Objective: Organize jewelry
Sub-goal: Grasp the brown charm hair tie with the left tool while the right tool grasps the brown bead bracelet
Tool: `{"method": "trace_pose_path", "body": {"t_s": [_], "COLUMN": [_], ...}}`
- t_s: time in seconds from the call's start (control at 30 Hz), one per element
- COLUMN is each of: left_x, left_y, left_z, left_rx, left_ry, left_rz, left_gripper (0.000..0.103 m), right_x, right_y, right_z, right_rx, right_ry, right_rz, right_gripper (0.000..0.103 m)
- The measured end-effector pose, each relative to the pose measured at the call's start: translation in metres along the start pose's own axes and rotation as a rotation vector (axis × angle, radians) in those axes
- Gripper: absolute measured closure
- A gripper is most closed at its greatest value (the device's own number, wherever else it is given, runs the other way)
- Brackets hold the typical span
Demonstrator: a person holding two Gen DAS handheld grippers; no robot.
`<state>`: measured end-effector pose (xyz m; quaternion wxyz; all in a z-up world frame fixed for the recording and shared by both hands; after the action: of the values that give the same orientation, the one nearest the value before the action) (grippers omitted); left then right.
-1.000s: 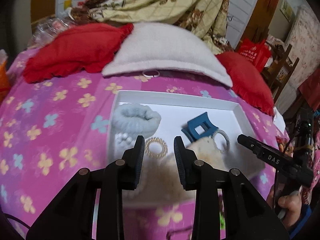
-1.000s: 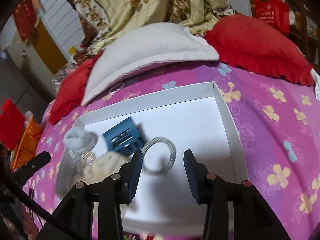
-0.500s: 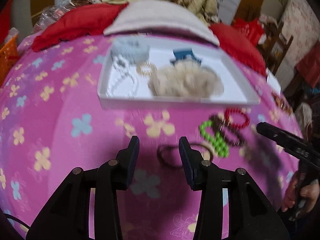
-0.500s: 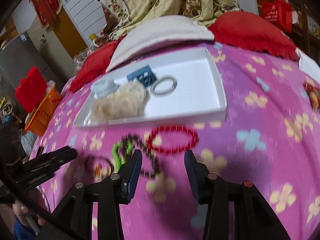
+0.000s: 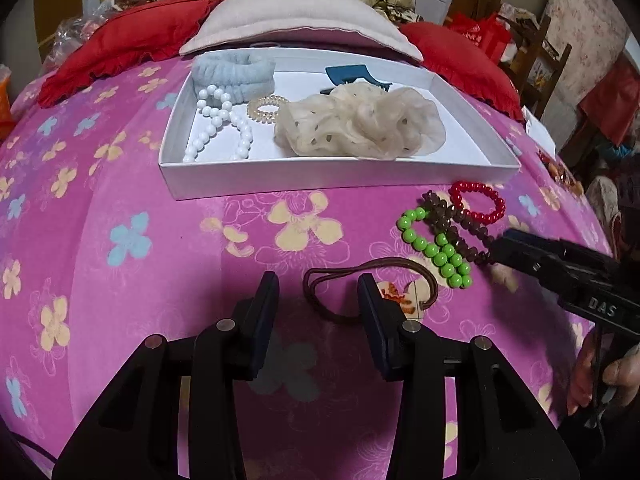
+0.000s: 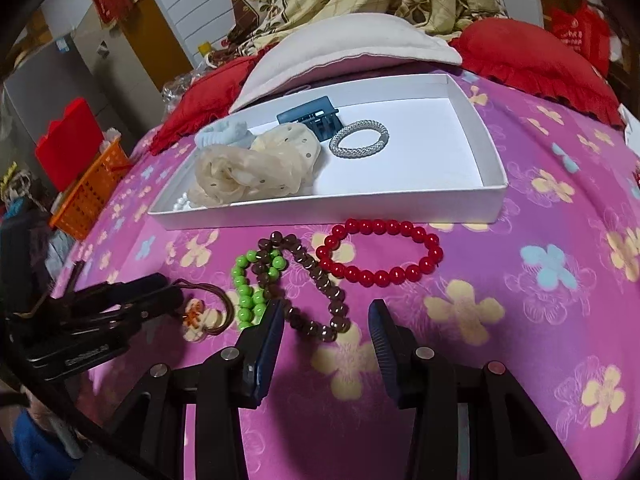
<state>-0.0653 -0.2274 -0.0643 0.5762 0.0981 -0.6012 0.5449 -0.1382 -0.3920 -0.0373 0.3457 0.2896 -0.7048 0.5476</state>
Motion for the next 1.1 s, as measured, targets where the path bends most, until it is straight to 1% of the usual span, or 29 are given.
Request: {"method": "trace_pose_path", "body": {"t_s": [0.03, 0.07, 0.13, 0.17, 0.2, 0.23, 0.3, 0.37, 0.5, 0.63, 0.8, 0.97, 1.1], "left_x": [-0.001, -0.001, 0.000, 0.002, 0.003, 0.005, 0.008, 0.012, 0.025, 0.040, 0.052, 0.056, 0.047], "left_y": [0.001, 0.002, 0.003, 0.003, 0.004, 0.004, 0.003, 0.003, -0.004, -0.011, -0.017, -0.018, -0.010], "left_z": [-0.001, -0.002, -0.005, -0.009, -0.012, -0.016, -0.025, -0.031, -0.027, -0.017, -0.013, -0.022, -0.023], "left_rx": [-0.013, -0.028, -0.020, -0.012, -0.006, 0.003, 0.025, 0.048, 0.053, 0.041, 0.047, 0.076, 0.084], "left_ry": [-0.013, -0.032, -0.030, -0.038, -0.045, -0.049, -0.053, -0.044, 0.001, 0.040, 0.071, 0.062, 0.099], "left_rz": [-0.010, -0.017, -0.020, -0.021, -0.020, -0.018, -0.013, -0.005, 0.042, 0.089, 0.123, 0.125, 0.089], "left_gripper": [0.100, 0.100, 0.100, 0.100, 0.100, 0.100, 0.100, 0.100, 0.100, 0.100, 0.100, 0.100, 0.100], "right_x": [-0.002, -0.004, -0.007, -0.008, -0.009, -0.009, -0.008, -0.008, 0.001, 0.017, 0.036, 0.045, 0.045], "right_y": [-0.002, -0.003, -0.005, -0.007, -0.008, -0.008, -0.007, -0.004, -0.003, -0.012, -0.023, -0.022, -0.017], "right_z": [-0.001, -0.003, -0.006, -0.009, -0.012, -0.015, -0.023, -0.031, -0.035, -0.034, -0.036, -0.037, -0.037], "right_rx": [0.017, 0.036, 0.059, 0.068, 0.067, 0.068, 0.084, 0.095, 0.084, 0.055, 0.053, 0.062, 0.077], "right_ry": [0.016, 0.036, 0.057, 0.060, 0.045, 0.036, 0.017, 0.000, -0.016, -0.031, -0.034, -0.026, -0.015], "right_rz": [0.009, 0.013, 0.016, 0.021, 0.020, 0.016, 0.011, 0.000, 0.020, 0.054, 0.089, 0.101, 0.091], "right_gripper": [0.061, 0.061, 0.061, 0.067, 0.076, 0.080, 0.094, 0.094, 0.095, 0.095, 0.095, 0.095, 0.095]}}
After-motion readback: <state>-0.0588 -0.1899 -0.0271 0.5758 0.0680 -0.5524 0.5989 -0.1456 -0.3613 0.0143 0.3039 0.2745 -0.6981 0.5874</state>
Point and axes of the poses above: each gripper's, at about its wrist camera, not at the fingertips, and x roughly against the way its jaws point, z to its right, y to its underside, the point moved 10 cm from there along -x, roughly the way its jaws point, and after that the axes turned 8 degrees about y, right-handed, at the moved point
